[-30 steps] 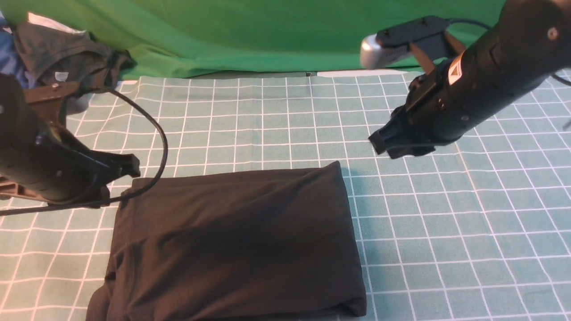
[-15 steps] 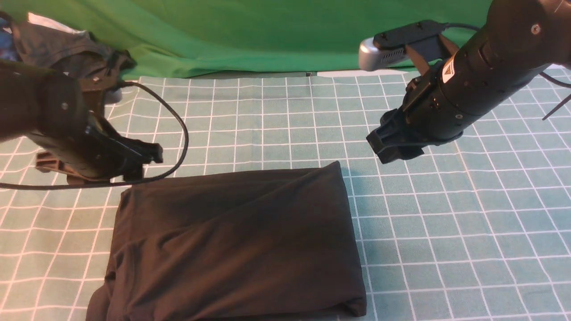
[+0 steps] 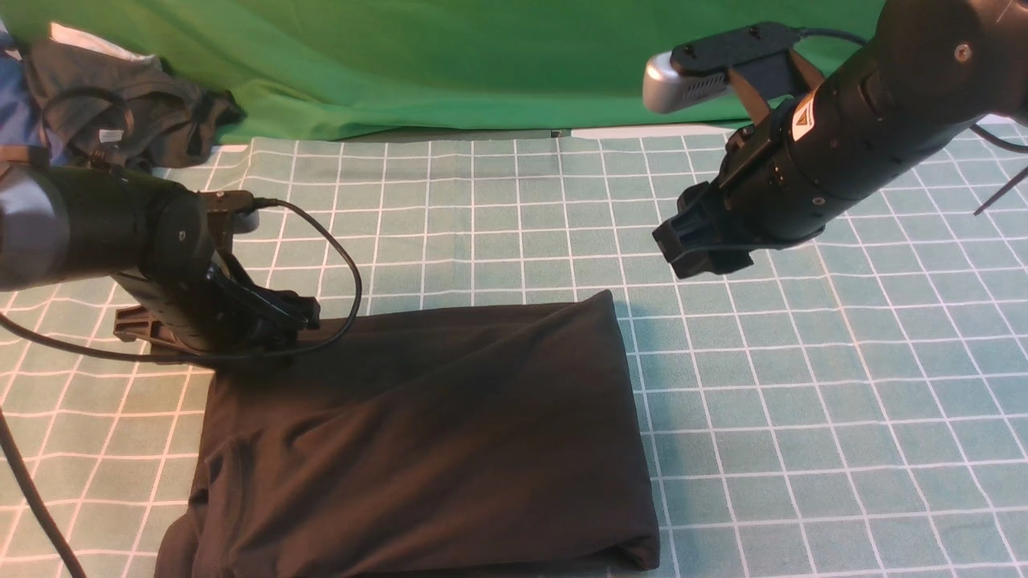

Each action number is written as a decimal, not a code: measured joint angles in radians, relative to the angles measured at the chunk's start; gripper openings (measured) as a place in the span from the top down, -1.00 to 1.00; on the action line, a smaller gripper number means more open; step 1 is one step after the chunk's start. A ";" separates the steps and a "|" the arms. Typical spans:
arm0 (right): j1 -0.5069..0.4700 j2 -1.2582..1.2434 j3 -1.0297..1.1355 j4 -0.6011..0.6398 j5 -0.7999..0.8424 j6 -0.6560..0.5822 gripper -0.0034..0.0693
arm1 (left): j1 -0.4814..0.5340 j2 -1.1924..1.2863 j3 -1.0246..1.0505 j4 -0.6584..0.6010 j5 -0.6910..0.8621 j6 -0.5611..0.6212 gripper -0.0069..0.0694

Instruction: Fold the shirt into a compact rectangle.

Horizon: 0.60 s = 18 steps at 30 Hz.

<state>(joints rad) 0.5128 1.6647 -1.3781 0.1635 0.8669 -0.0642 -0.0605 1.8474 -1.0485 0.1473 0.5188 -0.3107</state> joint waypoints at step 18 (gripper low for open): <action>-0.023 0.207 -0.098 0.102 -0.070 -0.023 -0.35 | 0.000 -0.072 -0.007 0.000 0.014 0.025 0.75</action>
<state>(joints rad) 0.4898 1.8717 -1.4757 0.2659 0.7971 -0.0873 -0.0605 1.7757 -1.0552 0.1476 0.5327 -0.2859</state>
